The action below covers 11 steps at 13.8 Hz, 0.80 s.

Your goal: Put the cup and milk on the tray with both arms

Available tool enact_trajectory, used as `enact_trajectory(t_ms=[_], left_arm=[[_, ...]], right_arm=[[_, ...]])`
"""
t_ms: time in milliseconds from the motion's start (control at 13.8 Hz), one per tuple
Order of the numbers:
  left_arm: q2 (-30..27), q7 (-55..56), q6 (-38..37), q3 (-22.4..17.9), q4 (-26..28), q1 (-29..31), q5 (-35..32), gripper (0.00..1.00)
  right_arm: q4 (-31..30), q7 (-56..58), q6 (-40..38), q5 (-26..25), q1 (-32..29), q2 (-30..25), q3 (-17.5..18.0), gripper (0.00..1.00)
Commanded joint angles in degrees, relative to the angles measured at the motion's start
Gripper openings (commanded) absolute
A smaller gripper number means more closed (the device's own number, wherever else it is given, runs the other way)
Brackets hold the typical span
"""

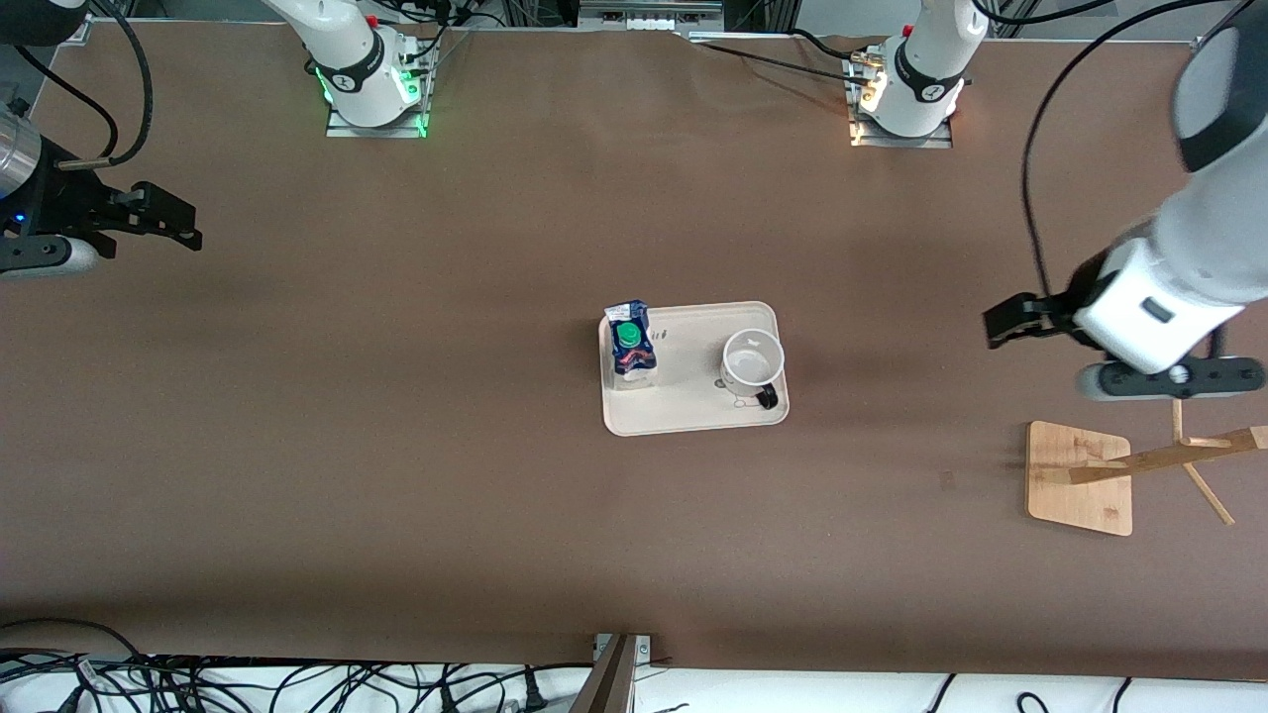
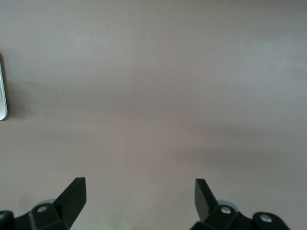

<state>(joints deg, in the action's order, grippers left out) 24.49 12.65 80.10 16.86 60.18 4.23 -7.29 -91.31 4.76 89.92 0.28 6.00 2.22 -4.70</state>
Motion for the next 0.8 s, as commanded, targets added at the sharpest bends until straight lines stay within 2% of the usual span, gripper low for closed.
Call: enact_trajectory(t_ms=[0,73,145,291,436,508,581,726], left_arm=[[-0.41,-6.90,-2.04,0.37,1.96,2.61,-0.01,1.00],[-0.93,-10.76,-1.10,-0.07,3.70,3.32,0.61,1.00],[-4.06,-13.15,1.87,-2.94,8.25,2.37,2.53,1.00],[-13.98,-13.53,13.36,-14.17,23.15,-3.85,6.75,1.00],[-22.16,-13.53,23.74,-16.59,34.69,-5.02,6.94,1.00],[-25.33,-13.44,25.96,-17.12,38.49,-5.19,6.33,1.00],[-27.28,-12.83,26.07,-17.30,40.79,-6.33,6.24,1.00],[-27.04,-13.17,24.33,-17.48,40.03,-6.34,3.71,1.00]], right_arm=[[1.40,0.16,-0.01,-0.81,-1.08,0.60,1.10,1.00],[1.40,0.16,0.08,-0.81,-1.08,0.60,1.10,1.00],[1.40,0.25,0.08,-0.90,-1.08,0.60,1.10,1.00],[1.40,0.25,0.08,-0.90,-1.08,0.60,1.10,1.00],[1.40,0.25,-0.01,-0.98,-1.08,0.60,1.10,1.00],[1.40,0.25,-0.01,-1.33,-0.99,0.60,1.19,1.00],[1.40,0.25,-0.01,-1.95,-0.73,0.60,1.19,1.00],[1.40,0.16,-0.01,-2.48,0.24,0.60,1.19,1.00]])
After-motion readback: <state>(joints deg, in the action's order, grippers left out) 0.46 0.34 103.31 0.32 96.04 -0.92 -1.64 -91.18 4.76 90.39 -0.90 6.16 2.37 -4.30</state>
